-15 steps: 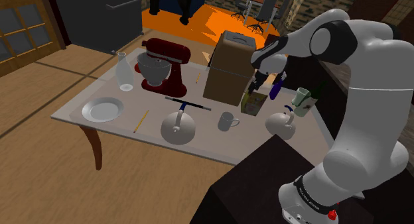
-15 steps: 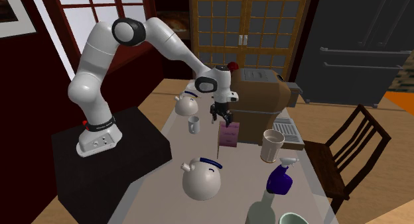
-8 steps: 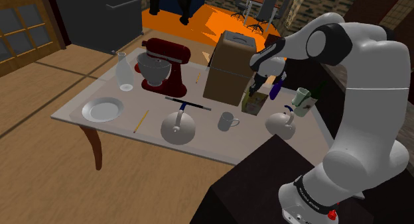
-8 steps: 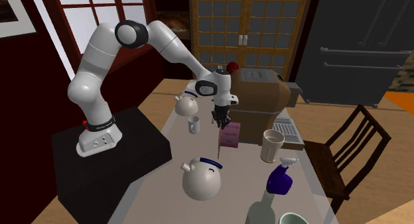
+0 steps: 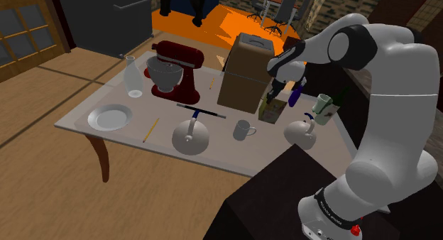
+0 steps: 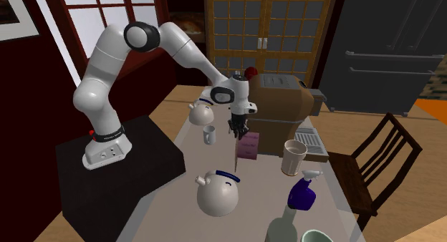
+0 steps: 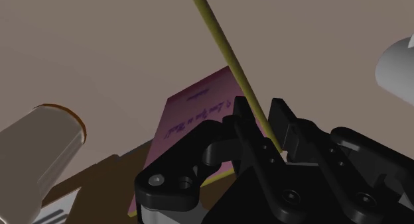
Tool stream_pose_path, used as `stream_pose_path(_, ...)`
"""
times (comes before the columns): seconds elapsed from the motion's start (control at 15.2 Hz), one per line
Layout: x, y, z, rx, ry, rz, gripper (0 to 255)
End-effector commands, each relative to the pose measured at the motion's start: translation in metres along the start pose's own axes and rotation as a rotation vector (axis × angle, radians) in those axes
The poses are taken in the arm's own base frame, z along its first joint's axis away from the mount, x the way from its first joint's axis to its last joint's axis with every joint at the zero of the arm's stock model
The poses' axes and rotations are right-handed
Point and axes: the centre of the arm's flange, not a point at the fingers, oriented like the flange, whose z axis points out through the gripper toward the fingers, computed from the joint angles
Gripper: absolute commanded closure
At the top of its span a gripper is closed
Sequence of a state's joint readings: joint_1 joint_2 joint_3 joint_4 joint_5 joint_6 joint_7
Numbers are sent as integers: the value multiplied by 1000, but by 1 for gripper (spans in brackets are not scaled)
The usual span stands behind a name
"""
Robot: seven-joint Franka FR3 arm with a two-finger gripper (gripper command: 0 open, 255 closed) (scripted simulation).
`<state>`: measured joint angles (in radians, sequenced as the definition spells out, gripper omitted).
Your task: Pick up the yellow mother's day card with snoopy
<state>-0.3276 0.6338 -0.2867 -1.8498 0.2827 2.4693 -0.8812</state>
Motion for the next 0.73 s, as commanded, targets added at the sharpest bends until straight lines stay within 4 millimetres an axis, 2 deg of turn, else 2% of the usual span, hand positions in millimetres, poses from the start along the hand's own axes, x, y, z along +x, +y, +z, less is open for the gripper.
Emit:
stream_pose_path(0.0,3,-5,-6,4,-1,-11,255)
stream_pose_path(0.66,4,-4,-58,4,-1,-11,255)
